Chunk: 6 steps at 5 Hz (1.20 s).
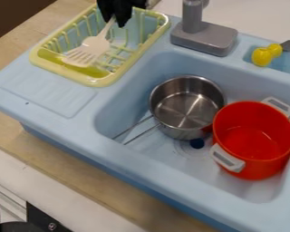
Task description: Put white spatula inside red bowl
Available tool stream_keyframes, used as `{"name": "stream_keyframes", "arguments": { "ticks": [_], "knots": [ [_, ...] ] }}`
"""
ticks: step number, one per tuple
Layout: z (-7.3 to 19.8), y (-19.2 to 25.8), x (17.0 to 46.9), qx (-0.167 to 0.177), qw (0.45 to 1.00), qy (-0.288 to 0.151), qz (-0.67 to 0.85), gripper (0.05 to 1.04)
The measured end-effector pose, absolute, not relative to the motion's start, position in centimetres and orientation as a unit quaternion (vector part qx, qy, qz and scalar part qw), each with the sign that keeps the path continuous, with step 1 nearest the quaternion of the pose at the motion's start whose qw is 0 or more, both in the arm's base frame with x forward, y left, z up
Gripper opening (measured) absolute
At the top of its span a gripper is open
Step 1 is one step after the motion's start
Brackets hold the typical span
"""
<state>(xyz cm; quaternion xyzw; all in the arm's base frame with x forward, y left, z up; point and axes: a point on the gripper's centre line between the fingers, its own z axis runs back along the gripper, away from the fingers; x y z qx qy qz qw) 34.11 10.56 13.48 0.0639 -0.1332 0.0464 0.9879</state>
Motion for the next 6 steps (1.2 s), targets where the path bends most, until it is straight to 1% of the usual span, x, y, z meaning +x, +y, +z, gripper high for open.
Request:
{"name": "stream_keyframes", "arguments": {
  "ticks": [1, 2, 3, 4, 5, 6],
  "knots": [
    [14.7, 10.4, 33.7, 0.104, 0.989, -0.105, 0.032, 0.230],
    [16.7, 9.5, 32.8, 0.108, 0.988, -0.109, 0.026, 0.230],
    [16.6, 8.4, 30.6, 0.102, 0.990, -0.100, 0.001, 0.230],
    [15.6, 6.0, 27.8, 0.094, 0.991, -0.090, -0.041, 0.230],
    [15.5, 3.6, 25.7, 0.074, 0.990, -0.095, -0.079, 0.230],
    [14.9, 0.6, 24.5, 0.045, 0.987, -0.093, -0.126, 0.230]
  ]
}}
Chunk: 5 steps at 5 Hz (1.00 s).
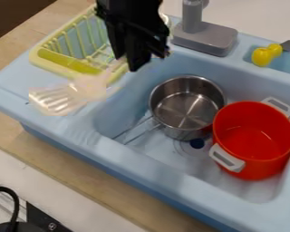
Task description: Put white spatula inside red bowl
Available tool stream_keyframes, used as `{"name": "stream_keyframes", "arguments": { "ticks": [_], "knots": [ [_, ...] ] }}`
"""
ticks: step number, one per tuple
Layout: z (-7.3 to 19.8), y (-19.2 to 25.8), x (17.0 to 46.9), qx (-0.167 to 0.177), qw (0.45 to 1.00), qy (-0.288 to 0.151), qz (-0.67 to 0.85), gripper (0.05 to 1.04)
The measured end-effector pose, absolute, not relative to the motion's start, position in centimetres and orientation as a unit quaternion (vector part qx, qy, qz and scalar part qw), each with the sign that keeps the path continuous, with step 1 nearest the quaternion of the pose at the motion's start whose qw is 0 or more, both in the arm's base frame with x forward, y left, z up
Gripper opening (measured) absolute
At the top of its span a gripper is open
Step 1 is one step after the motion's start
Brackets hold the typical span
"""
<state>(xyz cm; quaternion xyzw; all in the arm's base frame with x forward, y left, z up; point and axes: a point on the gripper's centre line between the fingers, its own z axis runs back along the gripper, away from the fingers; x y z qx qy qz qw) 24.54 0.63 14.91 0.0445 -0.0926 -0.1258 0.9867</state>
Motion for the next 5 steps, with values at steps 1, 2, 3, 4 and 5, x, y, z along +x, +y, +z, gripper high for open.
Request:
{"name": "stream_keyframes", "arguments": {
  "ticks": [1, 2, 3, 4, 5],
  "knots": [
    [14.4, -2.9, 24.8, -0.018, 0.984, -0.097, -0.152, 0.230],
    [13.8, -5.9, 25.8, -0.048, 0.980, -0.107, -0.160, 0.230],
    [14.1, -8.0, 26.6, -0.032, 0.981, -0.149, -0.123, 0.230],
    [14.8, -9.7, 27.4, -0.031, 0.974, -0.190, -0.121, 0.230],
    [15.3, -11.1, 28.4, -0.038, 0.968, -0.217, -0.122, 0.230]
  ]
}}
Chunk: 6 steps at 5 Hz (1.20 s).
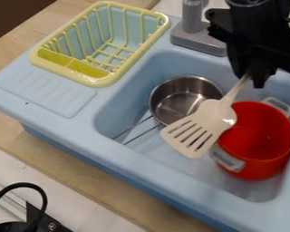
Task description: Put white spatula inside red bowl
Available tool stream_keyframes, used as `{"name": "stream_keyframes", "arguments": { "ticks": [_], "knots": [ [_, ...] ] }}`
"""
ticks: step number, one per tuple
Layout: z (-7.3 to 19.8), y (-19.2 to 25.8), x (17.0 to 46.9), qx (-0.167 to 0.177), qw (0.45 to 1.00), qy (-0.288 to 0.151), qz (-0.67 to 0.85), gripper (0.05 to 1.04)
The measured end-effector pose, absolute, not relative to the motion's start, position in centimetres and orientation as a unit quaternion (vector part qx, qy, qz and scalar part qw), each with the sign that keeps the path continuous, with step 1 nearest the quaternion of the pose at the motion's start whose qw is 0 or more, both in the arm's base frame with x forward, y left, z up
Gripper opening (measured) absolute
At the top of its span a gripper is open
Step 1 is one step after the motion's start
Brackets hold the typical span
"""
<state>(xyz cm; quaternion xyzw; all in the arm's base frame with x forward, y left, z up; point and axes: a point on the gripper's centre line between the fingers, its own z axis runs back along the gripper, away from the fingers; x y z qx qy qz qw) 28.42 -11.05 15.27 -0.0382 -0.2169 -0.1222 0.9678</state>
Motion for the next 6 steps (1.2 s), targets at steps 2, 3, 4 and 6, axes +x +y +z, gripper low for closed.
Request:
{"name": "stream_keyframes", "arguments": {
  "ticks": [2, 3, 4, 6],
  "knots": [
    [14.0, -12.9, 30.8, -0.044, 0.958, -0.250, -0.135, 0.230],
    [14.3, -13.8, 31.9, -0.051, 0.944, -0.295, -0.141, 0.230],
    [13.7, -14.2, 31.5, -0.048, 0.943, -0.300, -0.137, 0.230],
    [13.8, -14.5, 31.6, -0.043, 0.941, -0.311, -0.127, 0.230]
  ]
}}
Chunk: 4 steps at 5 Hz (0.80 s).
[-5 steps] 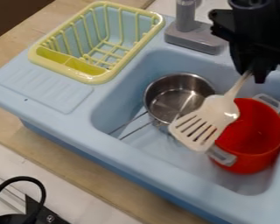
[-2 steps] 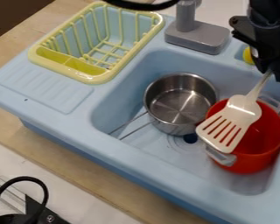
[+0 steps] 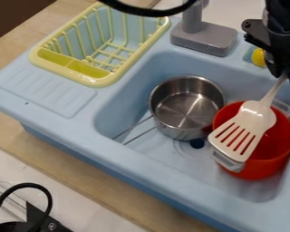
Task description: Put white spatula inside red bowl
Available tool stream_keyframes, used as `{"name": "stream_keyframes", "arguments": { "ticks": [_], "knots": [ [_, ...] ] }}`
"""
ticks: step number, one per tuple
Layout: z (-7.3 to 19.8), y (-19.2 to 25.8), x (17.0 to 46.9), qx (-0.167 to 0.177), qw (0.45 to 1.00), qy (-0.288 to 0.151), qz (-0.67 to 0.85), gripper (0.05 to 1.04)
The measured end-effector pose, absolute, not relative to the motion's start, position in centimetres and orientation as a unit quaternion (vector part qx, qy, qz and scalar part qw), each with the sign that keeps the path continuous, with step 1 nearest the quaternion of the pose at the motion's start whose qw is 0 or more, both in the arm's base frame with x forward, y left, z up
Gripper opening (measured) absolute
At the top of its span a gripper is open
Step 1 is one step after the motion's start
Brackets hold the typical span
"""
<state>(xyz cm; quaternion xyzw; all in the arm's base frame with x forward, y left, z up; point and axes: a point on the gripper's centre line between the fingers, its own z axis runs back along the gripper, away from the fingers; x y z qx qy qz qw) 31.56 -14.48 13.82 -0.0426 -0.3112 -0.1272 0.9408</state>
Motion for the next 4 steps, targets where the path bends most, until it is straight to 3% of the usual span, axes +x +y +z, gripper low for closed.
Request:
{"name": "stream_keyframes", "arguments": {
  "ticks": [4],
  "knots": [
    [14.4, -14.9, 33.1, -0.038, 0.939, -0.319, -0.120, 0.230]
  ]
}}
